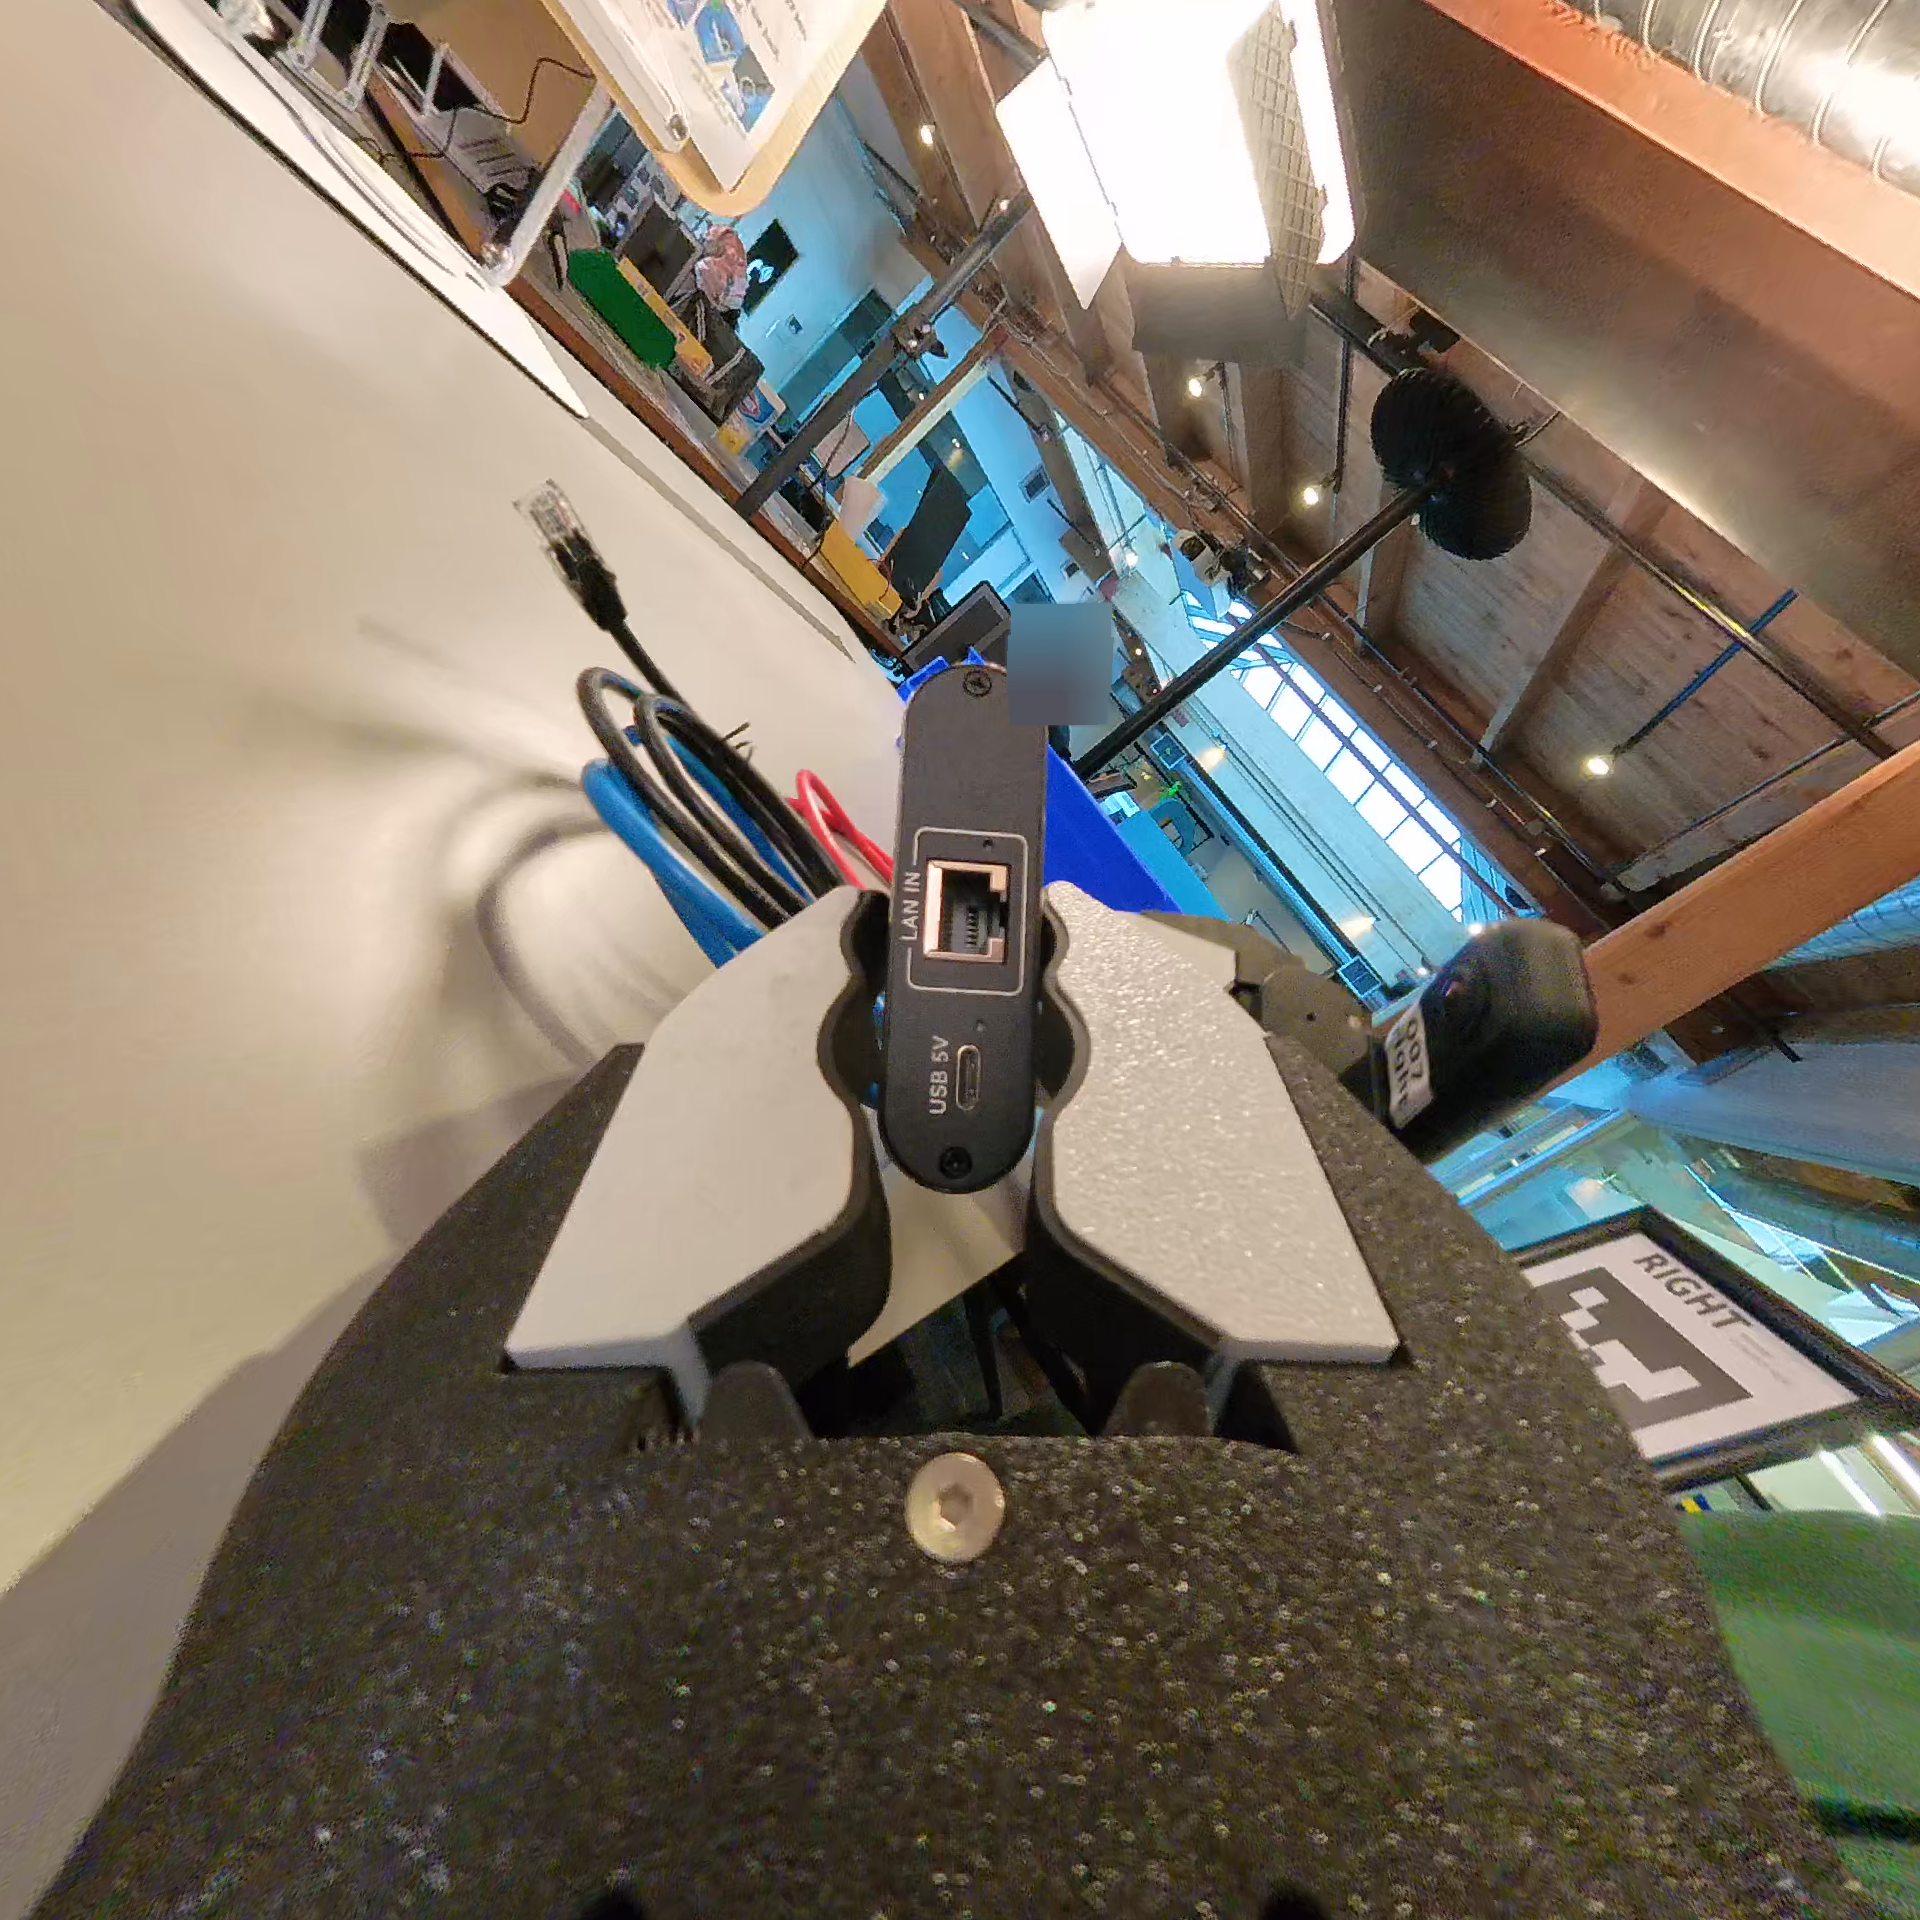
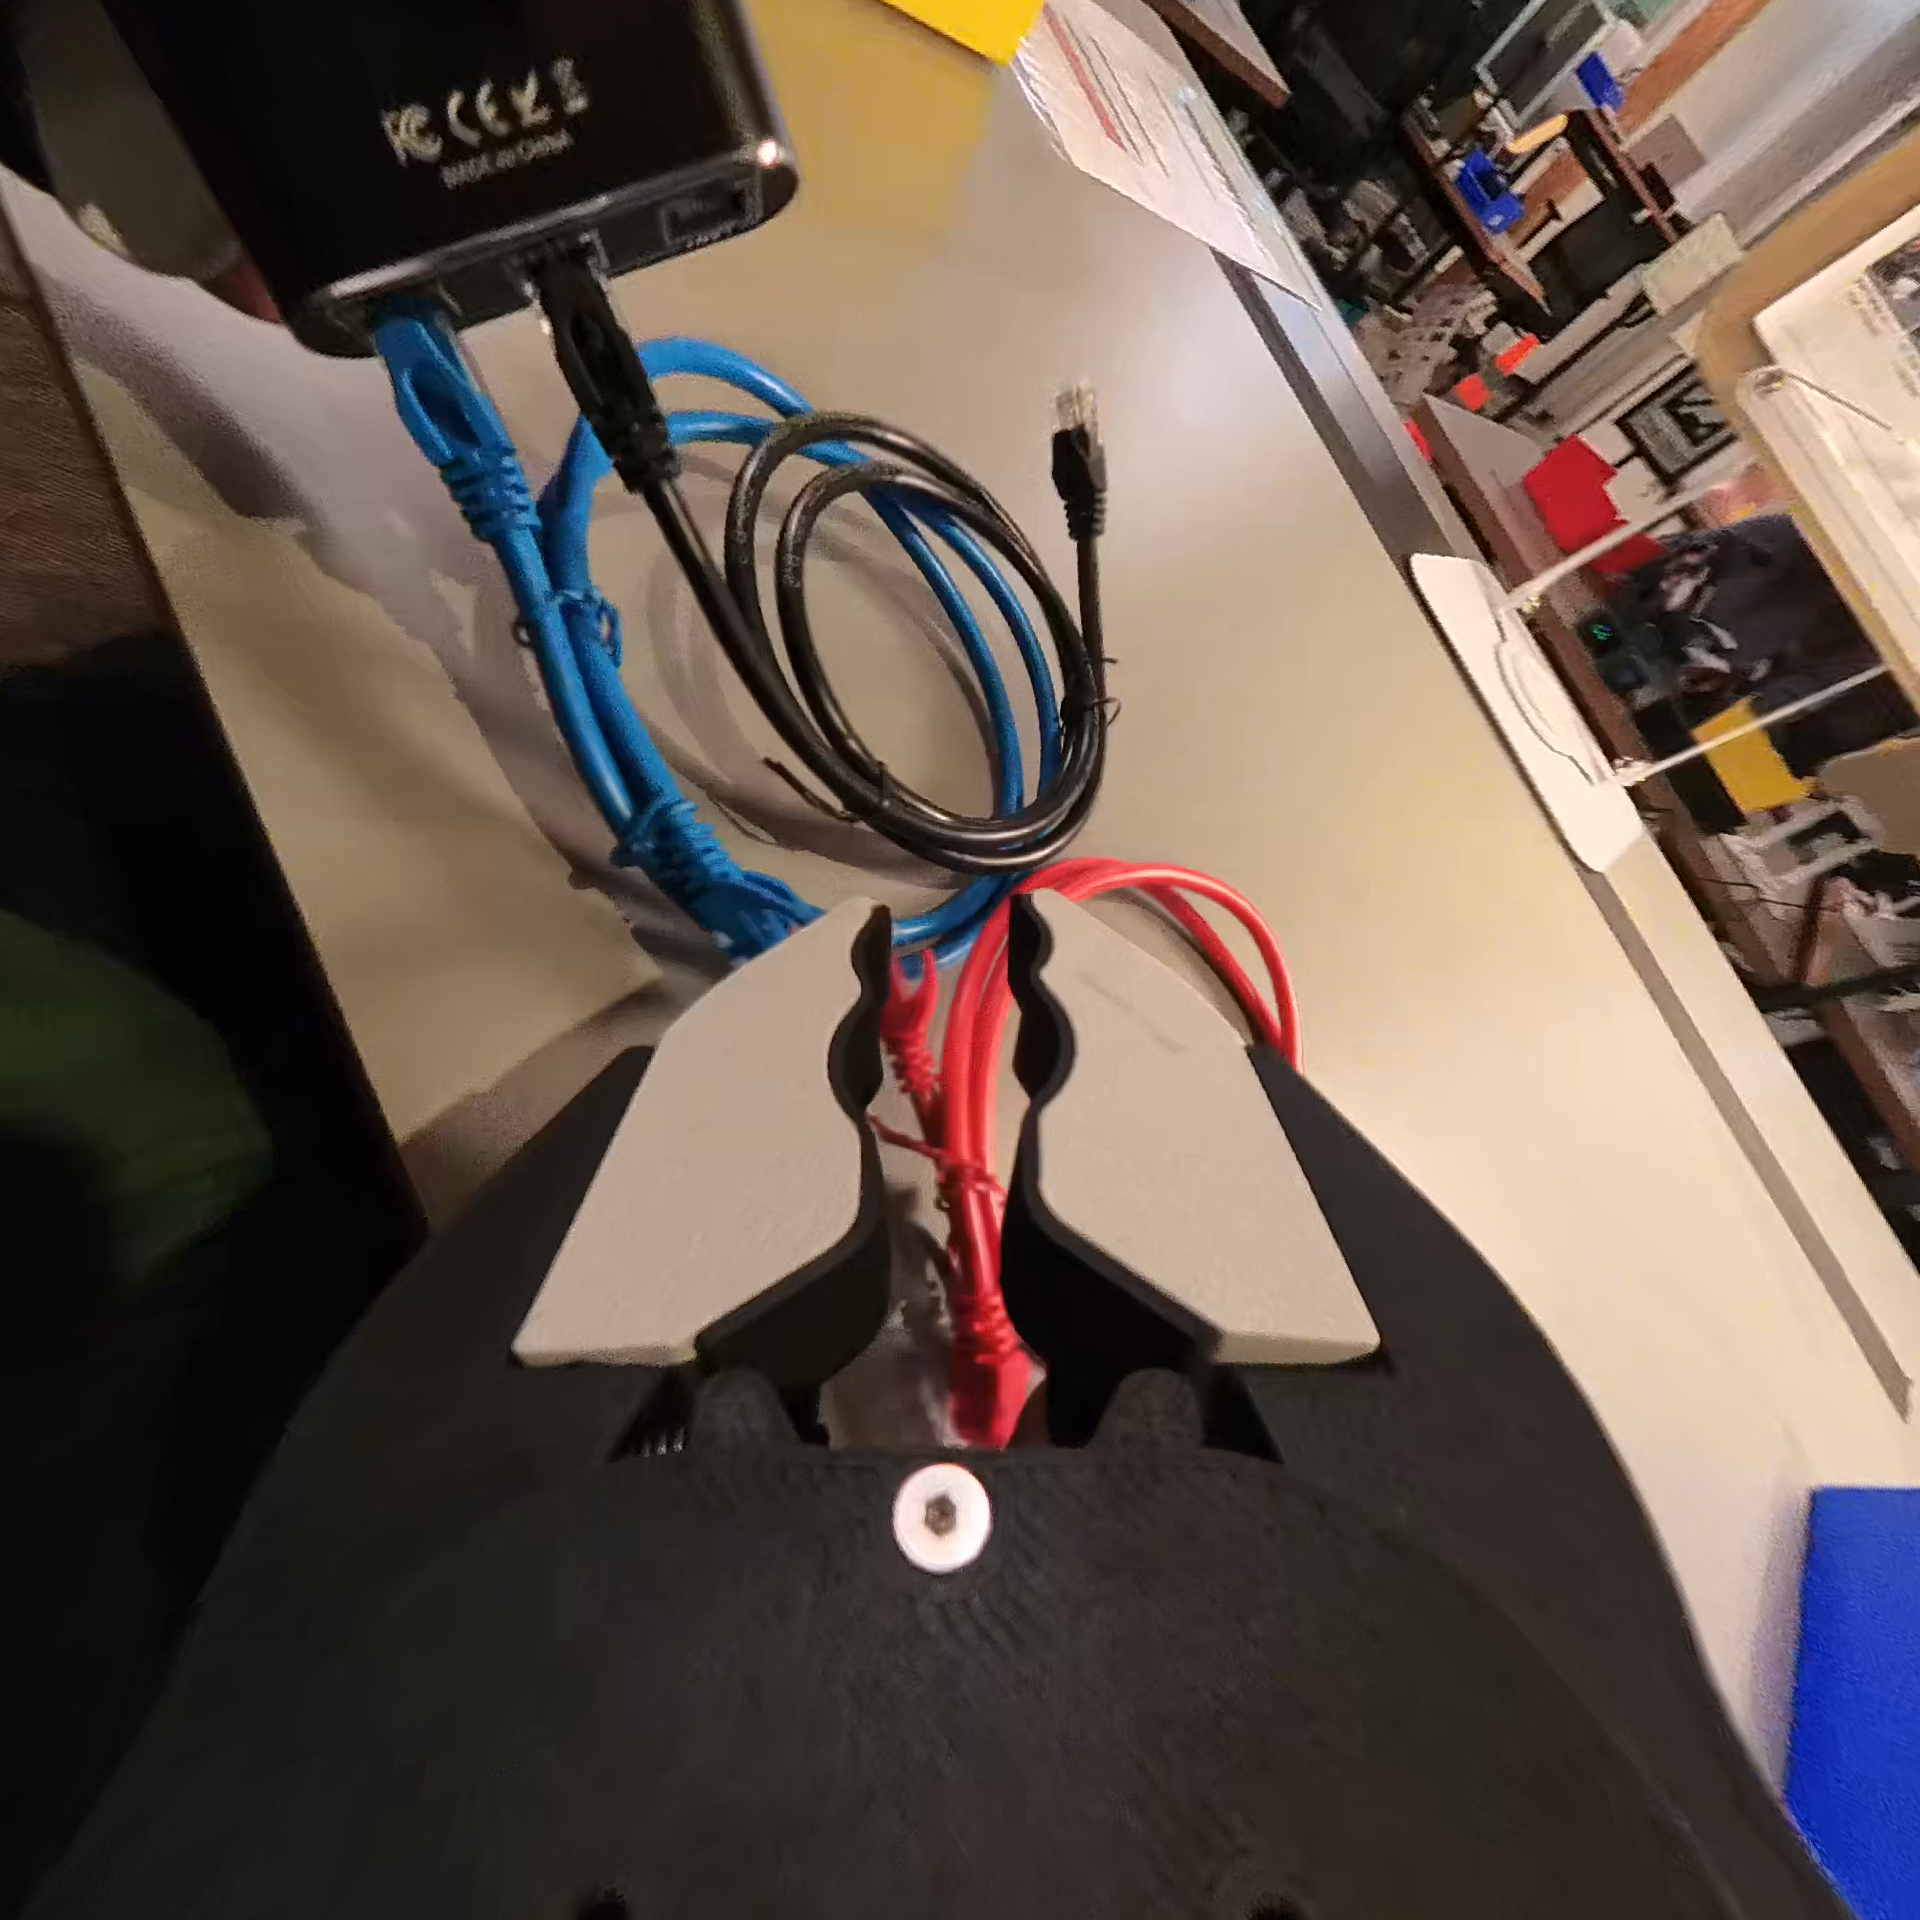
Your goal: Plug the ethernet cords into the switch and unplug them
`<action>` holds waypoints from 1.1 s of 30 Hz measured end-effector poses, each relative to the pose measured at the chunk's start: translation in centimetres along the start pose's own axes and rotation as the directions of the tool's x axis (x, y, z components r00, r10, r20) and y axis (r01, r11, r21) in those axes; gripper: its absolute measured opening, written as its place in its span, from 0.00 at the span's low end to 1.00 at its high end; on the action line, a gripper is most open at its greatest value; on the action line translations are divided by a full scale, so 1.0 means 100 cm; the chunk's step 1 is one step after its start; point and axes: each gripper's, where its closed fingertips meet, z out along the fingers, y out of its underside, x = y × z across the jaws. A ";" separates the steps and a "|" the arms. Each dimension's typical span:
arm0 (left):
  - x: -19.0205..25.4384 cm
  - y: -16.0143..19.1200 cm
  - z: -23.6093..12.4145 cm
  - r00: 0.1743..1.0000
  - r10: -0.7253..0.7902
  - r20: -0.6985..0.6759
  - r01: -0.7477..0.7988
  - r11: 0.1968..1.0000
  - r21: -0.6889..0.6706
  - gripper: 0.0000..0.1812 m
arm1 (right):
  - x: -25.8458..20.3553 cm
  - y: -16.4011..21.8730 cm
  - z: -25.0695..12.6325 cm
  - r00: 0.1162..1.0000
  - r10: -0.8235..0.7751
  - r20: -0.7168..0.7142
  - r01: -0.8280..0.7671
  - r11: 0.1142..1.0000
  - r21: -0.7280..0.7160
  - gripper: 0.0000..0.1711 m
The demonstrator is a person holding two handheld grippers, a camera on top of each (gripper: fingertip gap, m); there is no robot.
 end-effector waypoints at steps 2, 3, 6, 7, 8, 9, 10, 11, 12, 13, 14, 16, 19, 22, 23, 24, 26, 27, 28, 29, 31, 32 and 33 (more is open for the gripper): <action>-0.002 0.000 -0.006 1.000 0.003 -0.002 -0.003 1.000 -0.002 0.15 | 0.004 -0.002 -0.006 0.997 0.038 0.061 -0.039 0.999 0.017 0.14; -0.002 0.000 -0.008 1.000 0.006 -0.005 -0.006 1.000 -0.005 0.15 | 0.007 -0.001 -0.008 0.993 0.060 0.106 -0.061 0.998 0.009 0.14; -0.002 -0.001 -0.012 1.000 0.018 -0.013 -0.018 1.000 -0.011 0.15 | 0.016 0.007 -0.012 0.969 0.082 0.234 -0.075 0.996 -0.041 0.15; -0.002 -0.001 -0.013 1.000 0.023 -0.013 -0.023 1.000 -0.013 0.15 | 0.015 0.014 -0.012 0.951 0.083 0.297 -0.062 0.995 -0.079 0.15; -0.002 -0.001 -0.014 1.000 0.027 -0.013 -0.028 1.000 -0.015 0.15 | 0.017 0.019 -0.011 0.939 0.083 0.334 -0.048 0.993 -0.110 0.15; -0.002 -0.001 -0.015 0.999 0.031 -0.015 -0.031 0.999 -0.017 0.15 | 0.019 0.023 -0.009 0.929 0.076 0.361 -0.032 0.991 -0.128 0.15; -0.002 -0.001 -0.015 0.999 0.034 -0.016 -0.034 0.999 -0.018 0.15 | 0.017 0.022 -0.010 0.909 0.070 0.411 -0.020 0.992 -0.123 0.14; -0.002 -0.001 -0.016 0.999 0.037 -0.016 -0.037 0.999 -0.018 0.15 | 0.012 0.019 -0.012 0.879 0.075 0.471 -0.028 0.994 -0.106 0.13; -0.002 -0.001 -0.016 0.999 0.038 -0.015 -0.039 0.999 -0.018 0.15 | 0.007 0.017 -0.013 0.847 0.086 0.524 -0.037 0.994 -0.103 0.12; -0.002 -0.001 -0.016 0.999 0.039 -0.015 -0.039 0.999 -0.018 0.15 | 0.004 0.019 -0.011 0.831 0.089 0.549 -0.028 0.993 -0.118 0.13; -0.003 -0.001 -0.015 0.999 0.038 -0.016 -0.038 0.999 -0.018 0.15 | 0.004 0.024 -0.008 0.829 0.081 0.553 -0.002 0.990 -0.141 0.14; -0.003 -0.002 -0.015 0.999 0.040 -0.015 -0.040 0.999 -0.019 0.15 | 0.006 0.033 0.000 0.825 0.093 0.557 0.021 0.981 -0.195 0.15; -0.002 -0.002 -0.015 0.999 0.044 -0.014 -0.045 0.999 -0.022 0.15 | 0.001 0.034 0.008 0.770 0.187 0.609 -0.035 0.967 -0.253 0.17; -0.002 -0.001 -0.016 0.999 0.050 -0.014 -0.051 0.998 -0.026 0.15 | -0.003 0.033 0.011 0.722 0.242 0.649 -0.060 0.955 -0.290 0.18; -0.002 -0.001 -0.016 0.999 0.051 -0.015 -0.052 0.998 -0.027 0.15 | -0.004 0.035 0.011 0.710 0.257 0.655 -0.059 0.949 -0.308 0.18; -0.002 -0.001 -0.016 0.999 0.051 -0.016 -0.051 0.998 -0.028 0.15 | -0.005 0.035 0.010 0.701 0.265 0.662 -0.055 0.946 -0.319 0.18; -0.002 -0.001 -0.016 0.999 0.049 -0.017 -0.050 0.998 -0.029 0.15 | -0.007 0.038 0.009 0.698 0.260 0.667 -0.026 0.941 -0.339 0.20; -0.002 -0.001 -0.016 0.999 0.049 -0.017 -0.049 0.998 -0.029 0.15 | -0.007 0.039 0.009 0.705 0.250 0.663 -0.014 0.940 -0.340 0.22; -0.003 -0.001 -0.017 0.999 0.048 -0.018 -0.049 0.998 -0.028 0.15 | -0.007 0.039 0.007 0.705 0.246 0.665 -0.009 0.941 -0.338 0.23; -0.003 -0.002 -0.017 0.999 0.048 -0.018 -0.049 0.998 -0.027 0.15 | -0.006 0.038 0.006 0.703 0.247 0.667 -0.013 0.942 -0.334 0.23; -0.003 -0.002 -0.017 0.999 0.048 -0.017 -0.048 0.999 -0.026 0.15 | -0.005 0.040 0.007 0.703 0.263 0.661 -0.019 0.936 -0.352 0.23; -0.003 -0.002 -0.017 0.999 0.047 -0.018 -0.048 0.999 -0.026 0.15 | -0.007 0.045 0.009 0.699 0.271 0.661 -0.007 0.928 -0.372 0.23; -0.003 -0.002 -0.017 0.999 0.048 -0.019 -0.048 0.998 -0.027 0.15 | -0.010 0.048 0.010 0.692 0.274 0.668 0.009 0.922 -0.388 0.23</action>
